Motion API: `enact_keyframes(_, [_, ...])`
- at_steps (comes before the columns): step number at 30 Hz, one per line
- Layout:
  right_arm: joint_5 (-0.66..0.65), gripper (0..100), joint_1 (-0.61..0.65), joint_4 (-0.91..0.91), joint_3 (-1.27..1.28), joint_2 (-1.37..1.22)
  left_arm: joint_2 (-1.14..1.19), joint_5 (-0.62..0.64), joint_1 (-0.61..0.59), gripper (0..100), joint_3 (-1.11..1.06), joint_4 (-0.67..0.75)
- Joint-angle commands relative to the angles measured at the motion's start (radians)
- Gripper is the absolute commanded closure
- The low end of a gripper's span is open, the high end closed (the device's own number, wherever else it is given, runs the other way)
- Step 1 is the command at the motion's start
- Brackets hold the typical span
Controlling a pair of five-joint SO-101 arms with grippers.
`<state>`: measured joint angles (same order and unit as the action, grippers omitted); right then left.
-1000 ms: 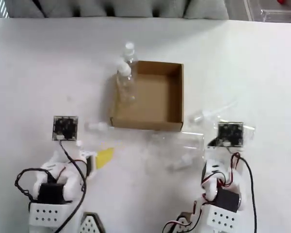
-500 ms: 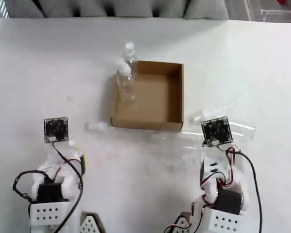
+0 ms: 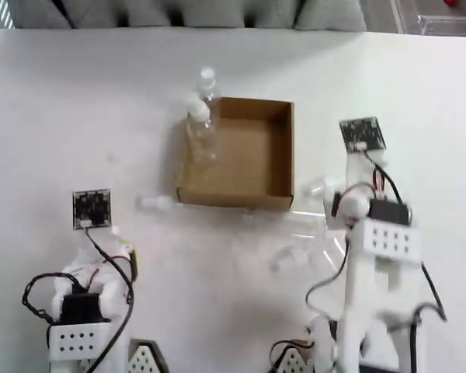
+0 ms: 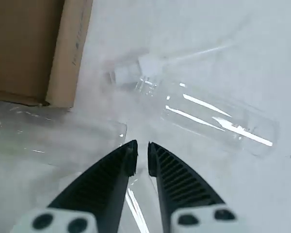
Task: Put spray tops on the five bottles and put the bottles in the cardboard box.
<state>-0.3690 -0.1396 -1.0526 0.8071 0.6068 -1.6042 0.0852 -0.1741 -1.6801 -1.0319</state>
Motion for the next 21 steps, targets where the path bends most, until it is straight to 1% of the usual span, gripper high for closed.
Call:
enact_keyframes(1, [0.011,97.4,0.038,-0.005,-0.124,-0.145,-0.015,-0.014,-0.008,98,0.006,0.034])
enact_keyframes(7, [0.009,97.8,0.108,-0.005,-0.127,-0.255,-0.015,-0.014,-0.007,98,0.006,0.035])
enact_keyframes(11, [0.009,97.8,0.116,-0.027,-0.126,-0.309,-0.015,-0.014,-0.007,98,0.003,0.048])
enact_keyframes(16, [0.008,97.8,0.137,-0.102,-0.126,-0.346,-0.015,-0.014,-0.005,98,0.003,0.048])
enact_keyframes(21, [0.012,97.8,0.226,-0.22,-0.126,-0.344,-0.015,-0.014,-0.005,98,0.003,0.048])
